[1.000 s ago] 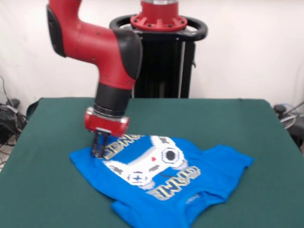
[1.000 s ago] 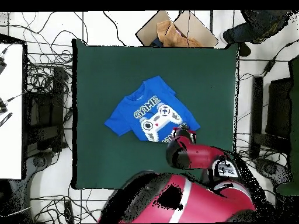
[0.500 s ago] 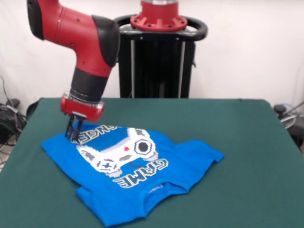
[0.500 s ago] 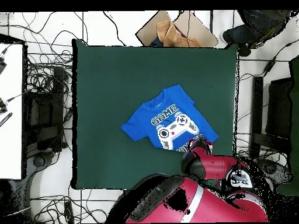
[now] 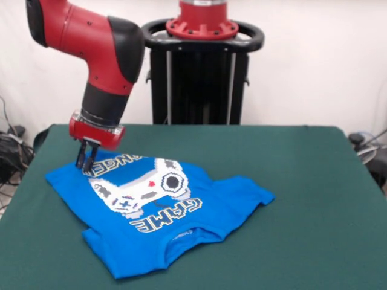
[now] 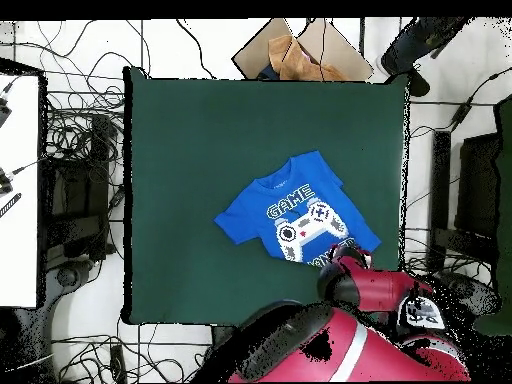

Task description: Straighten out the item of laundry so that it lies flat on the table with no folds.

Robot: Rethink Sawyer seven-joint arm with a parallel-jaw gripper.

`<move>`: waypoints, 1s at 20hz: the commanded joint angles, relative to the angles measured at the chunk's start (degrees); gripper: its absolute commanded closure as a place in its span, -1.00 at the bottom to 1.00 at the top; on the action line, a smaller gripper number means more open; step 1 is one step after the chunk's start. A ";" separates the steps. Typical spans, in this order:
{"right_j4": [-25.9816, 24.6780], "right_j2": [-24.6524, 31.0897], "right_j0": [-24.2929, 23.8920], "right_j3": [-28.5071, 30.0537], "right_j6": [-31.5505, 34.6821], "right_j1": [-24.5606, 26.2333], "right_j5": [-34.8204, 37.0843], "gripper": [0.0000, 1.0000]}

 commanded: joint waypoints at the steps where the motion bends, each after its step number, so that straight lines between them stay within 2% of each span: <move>1: 1.02 1.30 3.68 -5.56 5.60 7.91 -7.15 1.00; 3: 2.19 -0.52 4.71 -9.09 4.41 11.51 -12.61 1.00; 6: 2.15 -0.30 4.30 -11.03 3.90 13.15 -13.31 1.00; 8: 0.66 2.88 2.12 -10.25 4.59 12.10 -8.78 1.00; 10: -0.25 8.50 -1.85 -7.55 4.14 9.60 -0.87 1.00; 12: 1.25 8.36 -1.10 -5.67 4.37 8.23 1.85 1.00; 13: 1.18 8.76 -1.22 -5.16 3.84 7.79 2.90 -1.00; 16: 1.58 9.30 -1.53 -4.66 3.44 7.36 4.91 -1.00; 20: 4.62 5.75 2.90 -3.55 5.12 5.20 8.98 -1.00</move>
